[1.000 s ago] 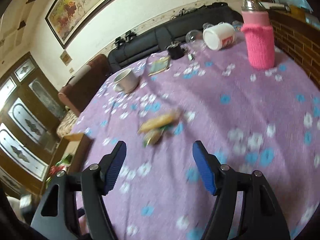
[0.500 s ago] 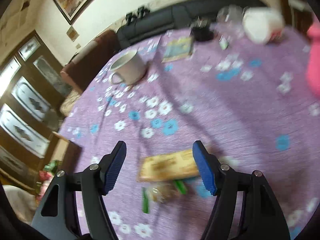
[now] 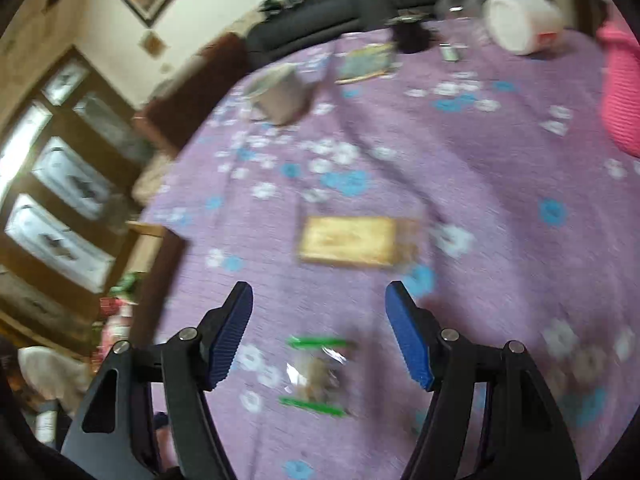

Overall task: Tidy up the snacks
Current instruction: 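Grasp the clear green-edged snack bag with the right gripper, then grasp the yellow biscuit packet with the left gripper while the right gripper holds the clear bag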

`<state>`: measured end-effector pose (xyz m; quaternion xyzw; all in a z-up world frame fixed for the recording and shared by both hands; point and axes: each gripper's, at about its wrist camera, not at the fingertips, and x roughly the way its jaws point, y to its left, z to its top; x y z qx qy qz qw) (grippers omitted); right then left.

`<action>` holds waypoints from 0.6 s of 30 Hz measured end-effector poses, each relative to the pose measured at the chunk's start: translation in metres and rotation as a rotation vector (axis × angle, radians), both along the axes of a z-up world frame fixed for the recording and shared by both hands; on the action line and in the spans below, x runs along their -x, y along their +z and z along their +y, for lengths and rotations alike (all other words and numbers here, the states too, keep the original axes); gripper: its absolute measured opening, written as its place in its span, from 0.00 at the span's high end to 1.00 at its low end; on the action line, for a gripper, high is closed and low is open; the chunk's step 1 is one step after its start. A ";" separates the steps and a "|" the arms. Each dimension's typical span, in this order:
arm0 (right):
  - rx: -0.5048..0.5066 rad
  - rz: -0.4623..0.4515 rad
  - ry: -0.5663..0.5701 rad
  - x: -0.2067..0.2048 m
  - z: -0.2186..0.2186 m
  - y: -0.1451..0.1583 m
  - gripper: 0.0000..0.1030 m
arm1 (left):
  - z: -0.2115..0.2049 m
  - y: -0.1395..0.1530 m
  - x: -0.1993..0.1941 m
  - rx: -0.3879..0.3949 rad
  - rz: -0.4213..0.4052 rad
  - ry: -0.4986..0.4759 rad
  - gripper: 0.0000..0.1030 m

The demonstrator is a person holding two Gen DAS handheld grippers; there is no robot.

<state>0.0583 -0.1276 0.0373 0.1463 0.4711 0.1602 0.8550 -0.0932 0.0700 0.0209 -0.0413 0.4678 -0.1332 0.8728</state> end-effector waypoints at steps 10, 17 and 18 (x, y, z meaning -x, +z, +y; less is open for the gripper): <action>0.245 -0.065 0.041 0.027 0.040 -0.023 0.63 | -0.004 0.001 0.000 -0.034 0.009 -0.013 0.01; 0.208 -0.094 -0.025 0.041 0.011 -0.011 0.69 | -0.004 0.049 -0.034 0.061 -0.048 -0.143 0.16; 0.189 -0.101 -0.041 0.044 0.003 -0.007 0.69 | -0.011 0.062 -0.045 0.038 -0.097 -0.179 0.16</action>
